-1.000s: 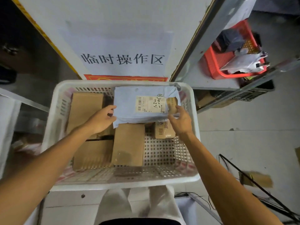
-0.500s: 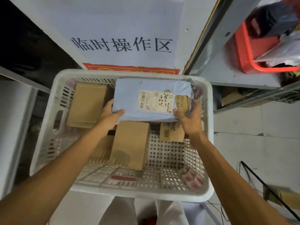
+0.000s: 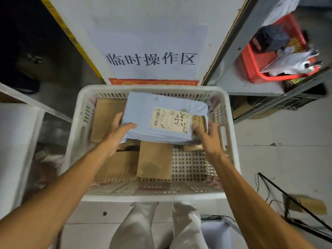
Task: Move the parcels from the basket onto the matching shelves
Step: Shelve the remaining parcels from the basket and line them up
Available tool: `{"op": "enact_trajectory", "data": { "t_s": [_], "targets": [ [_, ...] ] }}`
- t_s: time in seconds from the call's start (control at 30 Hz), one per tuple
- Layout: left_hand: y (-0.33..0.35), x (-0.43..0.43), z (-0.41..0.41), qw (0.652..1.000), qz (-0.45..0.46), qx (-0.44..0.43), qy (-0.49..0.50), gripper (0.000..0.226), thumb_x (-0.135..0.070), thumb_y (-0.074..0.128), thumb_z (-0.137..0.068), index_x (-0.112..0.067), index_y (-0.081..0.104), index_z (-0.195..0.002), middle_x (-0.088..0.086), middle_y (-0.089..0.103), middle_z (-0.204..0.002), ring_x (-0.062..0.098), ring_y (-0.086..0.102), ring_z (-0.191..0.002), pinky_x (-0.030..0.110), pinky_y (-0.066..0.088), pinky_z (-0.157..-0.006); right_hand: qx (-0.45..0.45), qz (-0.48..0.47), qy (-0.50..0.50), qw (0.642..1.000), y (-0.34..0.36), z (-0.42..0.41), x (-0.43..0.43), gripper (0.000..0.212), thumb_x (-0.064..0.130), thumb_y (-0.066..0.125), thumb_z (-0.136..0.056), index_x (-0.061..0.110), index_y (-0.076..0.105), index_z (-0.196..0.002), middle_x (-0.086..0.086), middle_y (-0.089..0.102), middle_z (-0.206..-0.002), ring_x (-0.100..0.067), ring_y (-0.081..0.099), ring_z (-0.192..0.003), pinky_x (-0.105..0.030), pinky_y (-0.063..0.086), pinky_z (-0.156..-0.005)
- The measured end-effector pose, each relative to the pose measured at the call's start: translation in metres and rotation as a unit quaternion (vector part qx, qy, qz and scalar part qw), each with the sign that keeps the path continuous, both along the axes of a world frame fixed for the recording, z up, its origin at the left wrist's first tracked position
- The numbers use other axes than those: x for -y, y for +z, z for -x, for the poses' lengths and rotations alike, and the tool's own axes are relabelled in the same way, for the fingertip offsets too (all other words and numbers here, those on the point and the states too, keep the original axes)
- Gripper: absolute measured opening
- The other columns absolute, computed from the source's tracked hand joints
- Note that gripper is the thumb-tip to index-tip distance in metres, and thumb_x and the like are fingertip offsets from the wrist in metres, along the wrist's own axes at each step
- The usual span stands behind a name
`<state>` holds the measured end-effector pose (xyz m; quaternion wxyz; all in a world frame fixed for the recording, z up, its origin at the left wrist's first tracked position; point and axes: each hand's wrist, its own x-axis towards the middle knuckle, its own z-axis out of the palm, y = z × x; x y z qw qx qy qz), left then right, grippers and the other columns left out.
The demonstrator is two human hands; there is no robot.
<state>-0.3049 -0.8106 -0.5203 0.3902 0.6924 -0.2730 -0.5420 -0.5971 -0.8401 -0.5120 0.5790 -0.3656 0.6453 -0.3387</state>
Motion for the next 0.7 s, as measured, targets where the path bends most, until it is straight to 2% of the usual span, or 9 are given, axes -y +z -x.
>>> {"op": "enact_trajectory", "data": {
  "t_s": [0.07,0.17,0.23,0.3,0.4,0.5,0.63,0.7],
  "targets": [
    [0.02,-0.008,-0.023,0.999,0.023,-0.027,0.032,0.041,-0.017,0.066,-0.082,-0.027,0.051,-0.119,-0.005,0.063,-0.113,0.018,0.061,-0.099,0.032,0.049,-0.069,-0.007,0.011,-0.005,1.0,0.017,-0.017,-0.005,0.018,0.024,0.066,-0.09,0.02,0.05,-0.097,-0.01,0.065,-0.107,-0.025,0.066,-0.099,-0.051,0.055,-0.086],
    [0.053,-0.021,-0.057,0.996,0.052,-0.052,0.058,0.041,-0.013,0.064,-0.085,-0.031,0.051,-0.12,-0.002,0.061,-0.118,0.021,0.061,-0.104,0.037,0.053,-0.07,0.023,0.015,-0.01,1.0,0.045,-0.046,-0.01,0.021,0.023,0.064,-0.092,0.017,0.046,-0.085,-0.017,0.058,-0.096,-0.033,0.061,-0.091,-0.058,0.049,-0.089],
    [0.076,-0.031,-0.076,0.99,0.093,-0.063,0.085,0.045,-0.01,0.064,-0.084,-0.028,0.051,-0.123,-0.001,0.061,-0.118,0.02,0.061,-0.104,0.034,0.053,-0.073,0.066,0.021,0.006,0.998,0.063,-0.066,-0.01,0.025,0.023,0.065,-0.091,0.009,0.045,-0.09,-0.021,0.056,-0.1,-0.037,0.057,-0.094,-0.059,0.046,-0.093],
    [0.098,-0.041,-0.092,0.98,0.138,-0.074,0.121,0.045,-0.007,0.063,-0.085,-0.024,0.052,-0.125,-0.001,0.062,-0.117,0.018,0.061,-0.105,0.03,0.051,-0.076,0.108,0.023,0.037,0.993,0.079,-0.086,-0.007,0.034,0.023,0.066,-0.091,-0.003,0.047,-0.104,-0.029,0.059,-0.109,-0.037,0.059,-0.099,-0.063,0.046,-0.094],
    [0.129,-0.064,-0.116,0.967,0.19,-0.083,0.151,0.037,-0.004,0.06,-0.086,-0.023,0.058,-0.118,-0.001,0.066,-0.116,0.017,0.061,-0.108,0.027,0.053,-0.082,0.169,0.002,0.111,0.979,0.1,-0.112,0.001,0.054,0.026,0.063,-0.092,-0.013,0.044,-0.125,-0.032,0.058,-0.123,-0.051,0.055,-0.113,-0.071,0.041,-0.093],
    [0.159,-0.094,-0.134,0.961,0.2,-0.066,0.182,0.038,-0.007,0.062,-0.086,-0.024,0.06,-0.12,-0.003,0.067,-0.117,0.018,0.061,-0.109,0.027,0.054,-0.077,0.179,-0.028,0.213,0.96,0.117,-0.133,0.007,0.048,0.031,0.059,-0.092,0.001,0.054,-0.129,-0.025,0.06,-0.127,-0.049,0.053,-0.12,-0.071,0.036,-0.099],
    [0.196,-0.13,-0.144,0.934,0.222,-0.031,0.277,0.049,-0.01,0.067,-0.082,-0.016,0.054,-0.129,0.003,0.061,-0.127,0.022,0.057,-0.116,0.041,0.051,-0.093,0.209,-0.014,0.299,0.931,0.142,-0.168,0.004,0.046,0.028,0.06,-0.091,0.008,0.052,-0.132,-0.018,0.064,-0.125,-0.04,0.057,-0.118,-0.063,0.043,-0.099],
    [0.214,-0.145,-0.143,0.91,0.252,-0.009,0.329,0.059,-0.009,0.067,-0.083,-0.016,0.045,-0.138,0.002,0.055,-0.134,0.019,0.056,-0.117,0.04,0.052,-0.093,0.226,-0.002,0.297,0.928,0.152,-0.189,0.0,0.047,0.026,0.062,-0.091,0.008,0.05,-0.133,-0.016,0.066,-0.122,-0.039,0.06,-0.116,-0.058,0.048,-0.096]
  ]
}}
